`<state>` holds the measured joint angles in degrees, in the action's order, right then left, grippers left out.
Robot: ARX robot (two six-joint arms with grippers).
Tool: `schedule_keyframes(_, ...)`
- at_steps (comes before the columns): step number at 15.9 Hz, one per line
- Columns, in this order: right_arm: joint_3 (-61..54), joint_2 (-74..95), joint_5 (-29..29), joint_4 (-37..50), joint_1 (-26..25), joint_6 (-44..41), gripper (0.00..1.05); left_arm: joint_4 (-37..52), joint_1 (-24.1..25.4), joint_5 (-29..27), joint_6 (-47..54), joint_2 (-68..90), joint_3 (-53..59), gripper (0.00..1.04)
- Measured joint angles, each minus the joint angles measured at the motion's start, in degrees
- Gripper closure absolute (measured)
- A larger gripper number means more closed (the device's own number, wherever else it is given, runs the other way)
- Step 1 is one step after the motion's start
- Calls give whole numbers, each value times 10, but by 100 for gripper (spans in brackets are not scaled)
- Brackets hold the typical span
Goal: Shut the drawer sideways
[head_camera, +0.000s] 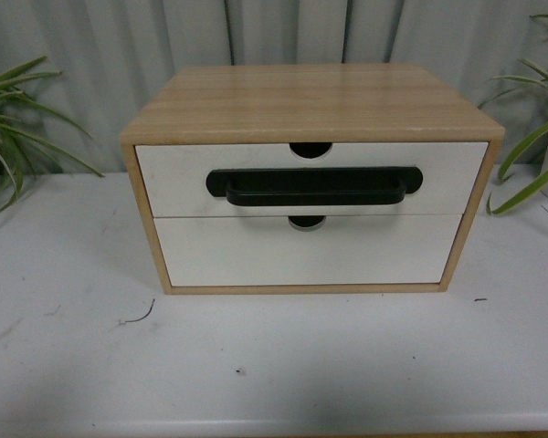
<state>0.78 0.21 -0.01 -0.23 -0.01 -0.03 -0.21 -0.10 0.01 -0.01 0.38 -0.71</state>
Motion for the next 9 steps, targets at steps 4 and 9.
schedule_keyframes(4, 0, 0, 0, 0, 0, 0, 22, 0, 0, 0, 0, 0, 0, 27)
schedule_keyframes(9, 0, 0, 0, 0, 0, 0, 6, 0, 0, 0, 0, 0, 0, 7)
